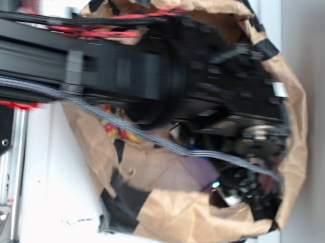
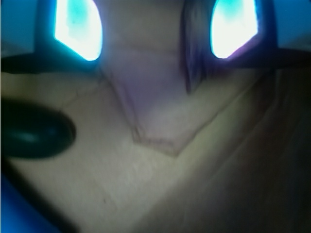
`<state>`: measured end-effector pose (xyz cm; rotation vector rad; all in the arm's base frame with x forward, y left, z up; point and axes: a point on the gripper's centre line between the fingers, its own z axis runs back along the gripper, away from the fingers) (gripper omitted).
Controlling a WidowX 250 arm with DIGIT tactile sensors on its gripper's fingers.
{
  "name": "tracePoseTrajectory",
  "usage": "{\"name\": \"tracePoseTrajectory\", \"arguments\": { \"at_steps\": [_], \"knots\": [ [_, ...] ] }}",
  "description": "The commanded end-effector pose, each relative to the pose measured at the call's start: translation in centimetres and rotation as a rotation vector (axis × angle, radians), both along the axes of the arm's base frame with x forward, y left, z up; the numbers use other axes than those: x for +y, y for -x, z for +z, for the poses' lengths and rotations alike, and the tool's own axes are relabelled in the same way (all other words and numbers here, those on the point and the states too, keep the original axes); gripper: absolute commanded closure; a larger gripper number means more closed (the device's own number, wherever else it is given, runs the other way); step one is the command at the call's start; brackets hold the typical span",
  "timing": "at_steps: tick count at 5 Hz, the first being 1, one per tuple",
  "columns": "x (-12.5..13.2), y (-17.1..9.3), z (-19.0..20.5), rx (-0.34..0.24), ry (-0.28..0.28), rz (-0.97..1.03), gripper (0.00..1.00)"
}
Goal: Grab the wood chip.
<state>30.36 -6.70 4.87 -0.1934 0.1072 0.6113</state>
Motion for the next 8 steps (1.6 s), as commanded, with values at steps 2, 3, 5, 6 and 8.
{"name": "tracePoseTrajectory", "arguments": {
  "at_steps": [2, 3, 5, 6, 8],
  "knots": [
    [-5.9, 1.6, -0.1, -0.06, 0.015, -0.195, 0.0],
    [-5.8, 2.1, -2.0, -0.049, 0.019, -0.191, 0.0],
    [-5.4, 3.1, -2.8, -0.051, 0.017, -0.175, 1.0],
    [-5.1, 3.0, -2.5, -0.079, 0.014, -0.172, 1.0],
    [-4.1, 2.9, -1.2, -0.135, -0.004, -0.156, 1.0]
  ]
}}
